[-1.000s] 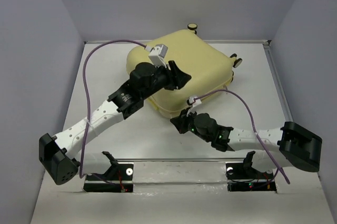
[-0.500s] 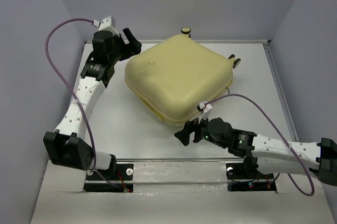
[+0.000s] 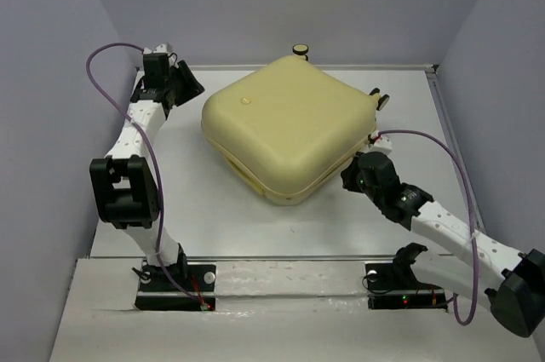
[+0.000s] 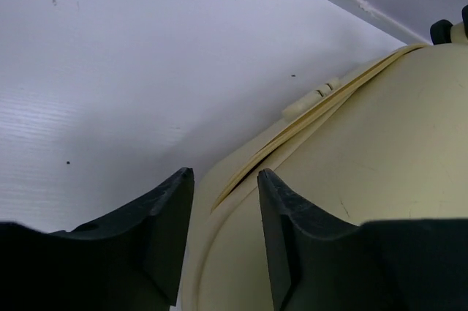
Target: Pack the luggage
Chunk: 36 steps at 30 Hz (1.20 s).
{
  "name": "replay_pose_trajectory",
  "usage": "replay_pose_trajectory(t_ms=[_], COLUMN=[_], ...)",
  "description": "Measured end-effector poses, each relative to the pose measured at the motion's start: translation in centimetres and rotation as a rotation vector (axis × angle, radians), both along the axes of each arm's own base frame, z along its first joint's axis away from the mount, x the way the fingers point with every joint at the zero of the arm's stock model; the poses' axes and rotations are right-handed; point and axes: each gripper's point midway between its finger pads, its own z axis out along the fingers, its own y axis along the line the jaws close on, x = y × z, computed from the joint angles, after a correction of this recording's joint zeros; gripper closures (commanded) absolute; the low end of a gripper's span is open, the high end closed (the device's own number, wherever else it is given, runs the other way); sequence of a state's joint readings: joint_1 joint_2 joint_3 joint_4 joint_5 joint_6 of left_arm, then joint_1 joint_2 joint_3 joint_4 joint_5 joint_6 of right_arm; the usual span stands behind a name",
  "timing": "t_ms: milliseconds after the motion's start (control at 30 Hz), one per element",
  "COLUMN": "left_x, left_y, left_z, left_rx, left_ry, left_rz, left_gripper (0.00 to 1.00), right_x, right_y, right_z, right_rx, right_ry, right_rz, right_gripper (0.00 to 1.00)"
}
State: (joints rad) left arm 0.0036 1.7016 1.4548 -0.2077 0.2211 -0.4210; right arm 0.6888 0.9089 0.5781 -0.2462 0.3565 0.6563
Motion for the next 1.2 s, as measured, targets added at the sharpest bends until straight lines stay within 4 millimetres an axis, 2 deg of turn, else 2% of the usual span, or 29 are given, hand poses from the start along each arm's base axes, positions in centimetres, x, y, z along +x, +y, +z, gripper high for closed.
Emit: replay_pose_trajectory(t_ms=[100,233,300,400,500,600,667,700,733,833,900,967,1033,1067,1133,1167,1200], left_x=[0.2,-0.4,-0.3,-0.2,-1.7,-4.8,-6.9,-8.7,-9.4,-11.0,-11.8,-12.7,-13.4,-14.0,-15.2,-16.1,-16.9], left_y=[-0.4,-1.7,-2.1,-2.5,-2.3,-1.9,-2.0,-2.0,-2.2,-2.2,-2.0,-2.0,-3.0,-4.1,-5.3,-5.6,-5.5], left_z=[-1.4,-3.8,-4.2,-4.5,-4.7,-5.0,-5.3,-5.7,-5.5,-4.9,-3.8,-1.8,1.7,4.3,7.9,9.7,10.9], left_rx=[-0.052,-0.093,-0.108,-0.127,-0.143,-0.152,-0.153,-0.151,-0.147,-0.128,-0.118,-0.110,-0.128,-0.141,-0.157,-0.163,-0.164], left_ry=[0.009,0.038,0.024,-0.011,-0.049,-0.071,-0.076,-0.072,-0.082,-0.083,-0.099,-0.128,-0.190,-0.242,-0.326,-0.377,-0.411], left_rz=[-0.004,-0.004,-0.001,0.009,0.040,0.073,0.078,0.088,0.086,0.097,0.103,0.103,0.060,0.017,-0.041,-0.062,-0.067], left_gripper=[0.64,0.75,0.80,0.83,0.85,0.85,0.85,0.83,0.81,0.75,0.71,0.65,0.59,0.58,0.57,0.57,0.58], right_x=[2.0,4.5,6.2,7.5,9.9,12.8,14.5,15.4,15.9,16.9,16.8,16.0,14.5,13.4,10.7,9.6,7.0], right_y=[-1.9,-3.1,-2.9,-2.6,-3.1,-3.7,-3.7,-3.8,-3.9,-4.2,-4.5,-4.7,-4.3,-4.0,-2.7,-2.0,-1.1], right_z=[-0.6,-0.3,0.1,0.1,0.2,0.4,0.6,0.8,0.9,1.4,1.8,2.5,4.5,5.4,7.9,8.6,9.7], right_rx=[-0.013,0.021,0.039,0.022,-0.029,-0.070,-0.091,-0.103,-0.110,-0.127,-0.132,-0.135,-0.110,-0.089,-0.020,0.013,0.064], right_ry=[0.028,0.043,0.044,0.059,0.061,0.055,0.051,0.051,0.050,0.041,0.038,0.037,-0.004,-0.030,-0.107,-0.142,-0.193], right_rz=[-0.066,-0.093,-0.074,-0.024,-0.015,-0.015,0.000,0.004,0.006,0.002,-0.005,-0.003,0.019,0.033,0.088,0.117,0.173], right_gripper=[0.93,0.93,0.93,0.93,0.93,0.91,0.85,0.75,0.63,0.47,0.44,0.42,0.42,0.45,0.65,0.89,0.93])
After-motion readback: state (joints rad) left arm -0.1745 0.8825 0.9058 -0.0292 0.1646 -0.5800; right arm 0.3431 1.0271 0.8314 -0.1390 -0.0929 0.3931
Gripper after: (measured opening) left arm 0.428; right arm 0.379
